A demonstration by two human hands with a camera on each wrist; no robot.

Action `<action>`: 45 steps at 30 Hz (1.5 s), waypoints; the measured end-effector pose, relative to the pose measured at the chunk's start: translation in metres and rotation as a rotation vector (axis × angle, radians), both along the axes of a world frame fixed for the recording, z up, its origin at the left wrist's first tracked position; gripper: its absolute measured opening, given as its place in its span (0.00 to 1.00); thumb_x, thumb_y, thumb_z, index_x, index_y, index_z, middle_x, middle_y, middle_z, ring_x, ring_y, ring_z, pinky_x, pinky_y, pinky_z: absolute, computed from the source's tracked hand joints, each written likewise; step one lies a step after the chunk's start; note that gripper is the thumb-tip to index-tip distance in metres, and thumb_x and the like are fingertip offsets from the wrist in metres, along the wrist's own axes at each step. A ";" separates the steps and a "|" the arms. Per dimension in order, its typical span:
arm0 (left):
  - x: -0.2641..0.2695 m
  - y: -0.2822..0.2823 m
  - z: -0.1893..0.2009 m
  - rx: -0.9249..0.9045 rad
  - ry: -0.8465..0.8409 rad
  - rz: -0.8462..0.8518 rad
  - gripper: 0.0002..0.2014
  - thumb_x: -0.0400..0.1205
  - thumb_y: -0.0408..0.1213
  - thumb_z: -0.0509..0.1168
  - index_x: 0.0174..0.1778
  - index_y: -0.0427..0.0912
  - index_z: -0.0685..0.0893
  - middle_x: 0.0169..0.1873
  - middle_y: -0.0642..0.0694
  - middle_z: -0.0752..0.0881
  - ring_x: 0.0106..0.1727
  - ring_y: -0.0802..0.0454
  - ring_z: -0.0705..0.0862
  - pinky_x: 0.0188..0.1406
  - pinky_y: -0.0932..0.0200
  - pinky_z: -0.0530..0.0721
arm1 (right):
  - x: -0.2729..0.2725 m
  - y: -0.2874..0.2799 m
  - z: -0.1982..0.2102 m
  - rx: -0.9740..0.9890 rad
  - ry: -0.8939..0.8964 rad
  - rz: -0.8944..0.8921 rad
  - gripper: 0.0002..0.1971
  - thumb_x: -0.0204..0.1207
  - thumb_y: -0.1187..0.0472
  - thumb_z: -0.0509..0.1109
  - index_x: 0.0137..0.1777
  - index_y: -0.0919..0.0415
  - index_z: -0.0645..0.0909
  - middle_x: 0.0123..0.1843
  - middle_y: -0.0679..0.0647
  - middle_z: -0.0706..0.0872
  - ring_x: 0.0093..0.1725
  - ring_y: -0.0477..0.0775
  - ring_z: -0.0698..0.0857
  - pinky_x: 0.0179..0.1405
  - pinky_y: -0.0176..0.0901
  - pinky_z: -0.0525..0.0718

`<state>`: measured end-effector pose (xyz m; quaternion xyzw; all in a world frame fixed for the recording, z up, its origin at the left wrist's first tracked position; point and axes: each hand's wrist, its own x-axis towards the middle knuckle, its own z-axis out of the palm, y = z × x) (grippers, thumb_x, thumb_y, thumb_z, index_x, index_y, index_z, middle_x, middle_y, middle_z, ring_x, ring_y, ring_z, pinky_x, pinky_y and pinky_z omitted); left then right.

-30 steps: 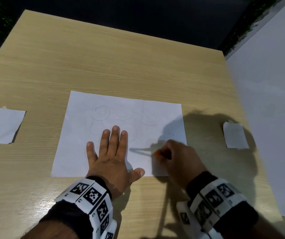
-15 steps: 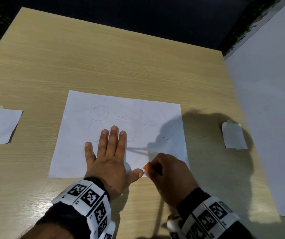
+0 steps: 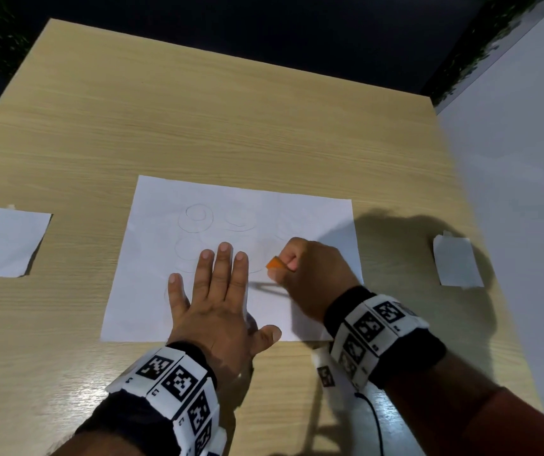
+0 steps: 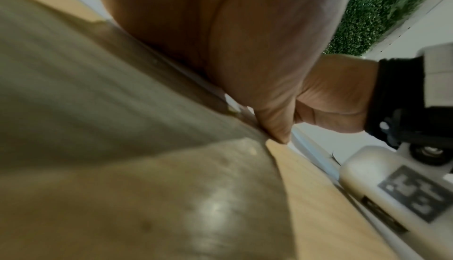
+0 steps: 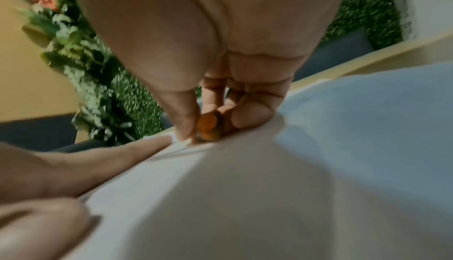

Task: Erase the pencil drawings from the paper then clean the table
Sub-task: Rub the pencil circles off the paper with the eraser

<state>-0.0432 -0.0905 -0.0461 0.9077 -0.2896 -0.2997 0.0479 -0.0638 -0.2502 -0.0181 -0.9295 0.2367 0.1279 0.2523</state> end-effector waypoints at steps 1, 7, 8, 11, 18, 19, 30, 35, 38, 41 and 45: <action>0.000 0.000 -0.001 -0.001 0.000 -0.007 0.53 0.61 0.77 0.32 0.73 0.51 0.17 0.69 0.52 0.12 0.69 0.50 0.12 0.57 0.40 0.13 | 0.002 -0.008 -0.001 -0.022 0.011 -0.034 0.11 0.77 0.48 0.69 0.48 0.54 0.82 0.46 0.51 0.88 0.46 0.52 0.84 0.44 0.38 0.77; 0.000 -0.002 0.001 0.034 0.017 -0.005 0.52 0.65 0.77 0.36 0.71 0.52 0.15 0.69 0.51 0.11 0.70 0.49 0.12 0.58 0.38 0.14 | 0.011 -0.014 0.002 -0.039 -0.022 -0.100 0.11 0.77 0.47 0.67 0.46 0.54 0.80 0.44 0.50 0.87 0.45 0.52 0.84 0.40 0.36 0.74; 0.000 -0.002 0.002 0.041 0.023 -0.002 0.52 0.69 0.77 0.41 0.72 0.51 0.16 0.70 0.50 0.12 0.70 0.49 0.13 0.59 0.37 0.15 | 0.010 -0.006 0.001 0.007 -0.015 -0.044 0.09 0.76 0.47 0.69 0.44 0.52 0.79 0.42 0.48 0.85 0.43 0.50 0.83 0.38 0.36 0.75; 0.000 -0.001 0.003 0.020 0.025 -0.003 0.51 0.70 0.76 0.42 0.72 0.53 0.16 0.70 0.51 0.13 0.70 0.49 0.13 0.58 0.39 0.14 | 0.013 0.000 -0.001 0.015 -0.019 0.002 0.10 0.76 0.47 0.69 0.44 0.53 0.79 0.45 0.51 0.87 0.46 0.53 0.84 0.44 0.40 0.78; -0.001 0.001 0.001 -0.020 0.022 -0.009 0.50 0.62 0.76 0.32 0.70 0.52 0.14 0.68 0.52 0.10 0.69 0.50 0.11 0.58 0.38 0.13 | 0.022 -0.022 0.003 -0.070 -0.045 -0.119 0.12 0.76 0.49 0.68 0.45 0.58 0.82 0.43 0.53 0.88 0.46 0.56 0.85 0.44 0.39 0.77; -0.001 0.000 0.000 -0.025 0.019 -0.002 0.50 0.63 0.76 0.33 0.71 0.52 0.15 0.68 0.51 0.11 0.69 0.50 0.12 0.59 0.38 0.14 | 0.019 -0.014 0.002 -0.034 -0.036 -0.055 0.11 0.75 0.48 0.69 0.46 0.56 0.83 0.43 0.51 0.88 0.46 0.54 0.85 0.43 0.38 0.76; -0.001 0.001 -0.006 -0.060 -0.013 0.002 0.50 0.62 0.76 0.32 0.70 0.53 0.14 0.69 0.52 0.11 0.70 0.50 0.12 0.59 0.39 0.14 | 0.030 -0.043 -0.001 -0.153 -0.029 -0.150 0.13 0.78 0.48 0.64 0.48 0.57 0.81 0.48 0.55 0.88 0.52 0.58 0.84 0.50 0.40 0.79; -0.002 0.002 -0.010 -0.105 -0.043 0.029 0.51 0.61 0.77 0.31 0.71 0.53 0.15 0.70 0.52 0.12 0.71 0.50 0.13 0.62 0.37 0.16 | 0.023 -0.020 0.000 -0.006 0.008 0.053 0.10 0.75 0.48 0.69 0.48 0.54 0.82 0.47 0.51 0.87 0.48 0.52 0.84 0.48 0.41 0.80; -0.002 0.002 -0.010 -0.163 -0.079 0.028 0.55 0.58 0.82 0.27 0.75 0.53 0.21 0.74 0.52 0.18 0.73 0.53 0.16 0.64 0.38 0.17 | 0.031 -0.043 -0.001 -0.110 0.003 -0.086 0.13 0.77 0.48 0.66 0.47 0.58 0.82 0.48 0.56 0.89 0.51 0.58 0.85 0.52 0.41 0.79; -0.003 0.004 -0.014 -0.174 -0.095 0.049 0.54 0.60 0.80 0.31 0.74 0.52 0.19 0.73 0.53 0.16 0.72 0.52 0.15 0.65 0.37 0.18 | 0.038 -0.061 0.000 -0.156 -0.001 -0.218 0.14 0.78 0.51 0.65 0.48 0.62 0.83 0.48 0.58 0.89 0.52 0.61 0.85 0.50 0.42 0.79; -0.003 0.006 -0.020 -0.139 -0.112 0.022 0.51 0.69 0.78 0.38 0.83 0.46 0.51 0.83 0.41 0.53 0.82 0.47 0.47 0.71 0.37 0.37 | 0.031 -0.050 -0.001 -0.061 -0.024 -0.128 0.10 0.75 0.47 0.69 0.44 0.54 0.82 0.43 0.49 0.87 0.48 0.53 0.84 0.48 0.39 0.80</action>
